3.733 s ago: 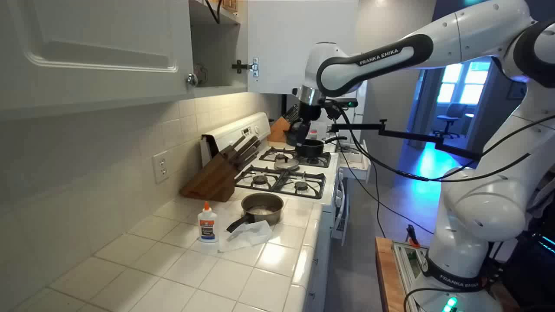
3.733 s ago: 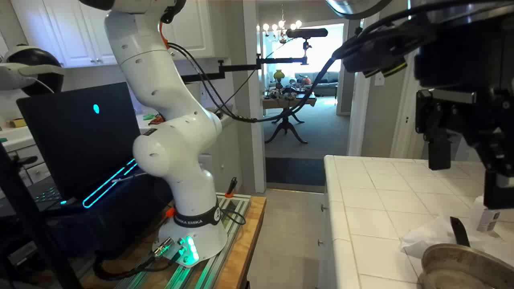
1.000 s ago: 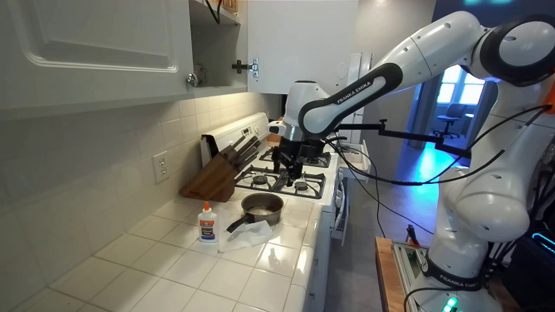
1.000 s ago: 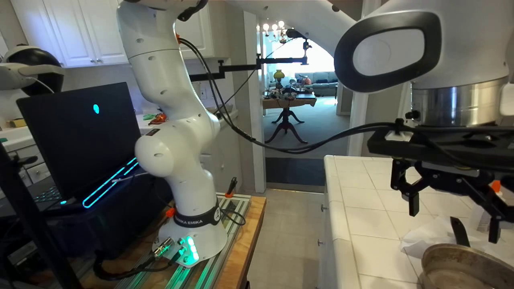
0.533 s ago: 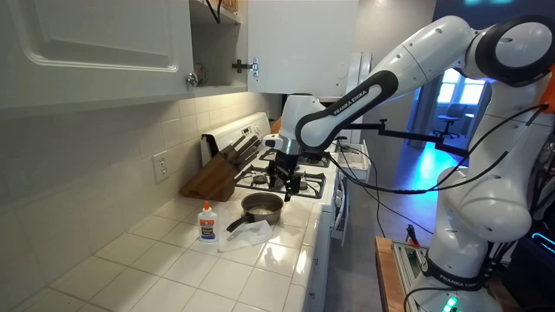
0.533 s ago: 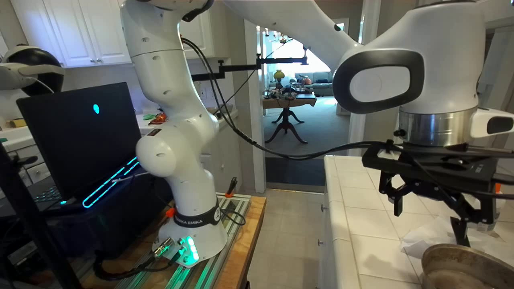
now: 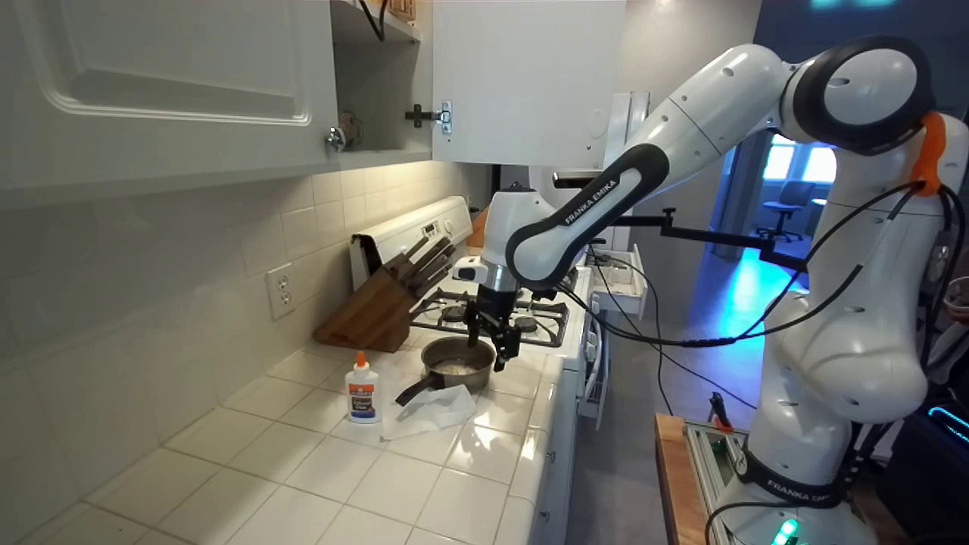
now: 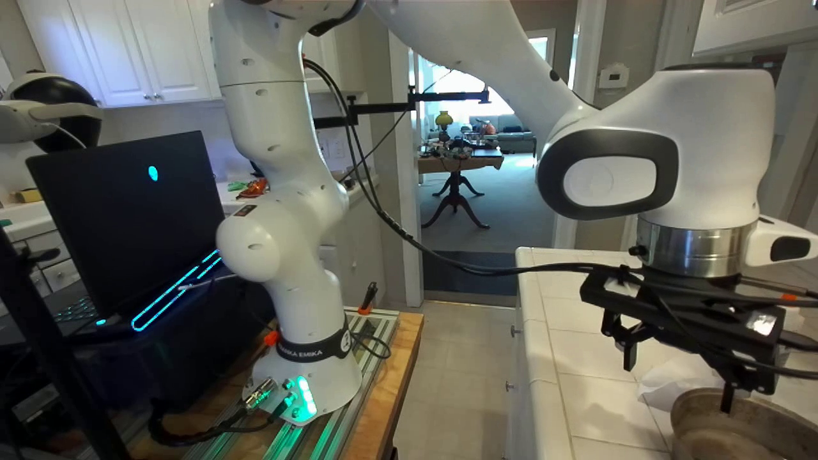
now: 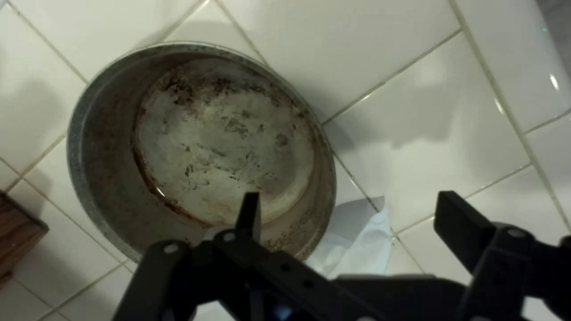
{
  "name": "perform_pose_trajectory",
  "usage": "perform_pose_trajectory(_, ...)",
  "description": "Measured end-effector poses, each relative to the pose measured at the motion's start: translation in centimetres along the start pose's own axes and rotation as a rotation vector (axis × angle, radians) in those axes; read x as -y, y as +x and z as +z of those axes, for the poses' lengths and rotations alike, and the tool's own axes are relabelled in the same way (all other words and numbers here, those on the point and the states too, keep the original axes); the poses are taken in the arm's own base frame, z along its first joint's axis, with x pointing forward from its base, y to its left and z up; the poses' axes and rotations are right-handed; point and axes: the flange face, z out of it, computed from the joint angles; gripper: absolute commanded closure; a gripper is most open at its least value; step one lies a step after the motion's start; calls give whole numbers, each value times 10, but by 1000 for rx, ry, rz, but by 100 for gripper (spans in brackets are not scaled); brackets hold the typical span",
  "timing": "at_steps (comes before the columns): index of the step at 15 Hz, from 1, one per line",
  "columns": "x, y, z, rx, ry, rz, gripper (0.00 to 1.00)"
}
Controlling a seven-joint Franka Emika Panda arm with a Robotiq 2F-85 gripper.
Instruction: Pick up the pan, and then place it in the open cabinet
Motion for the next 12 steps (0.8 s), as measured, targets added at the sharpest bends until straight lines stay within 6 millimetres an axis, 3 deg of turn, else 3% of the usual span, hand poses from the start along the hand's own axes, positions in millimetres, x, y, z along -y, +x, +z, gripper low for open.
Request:
perform_pose_trajectory(3,-2,0,13,3,-2,-54,0)
perform_pose_trajectory(4,-2,-1,17,0,0,-66,8)
perform_pose_trajectory(5,-3,-2,21,-5,3,-75,28)
perform_pose_trajectory(12,-7,-7,29,-24,14,-98,78)
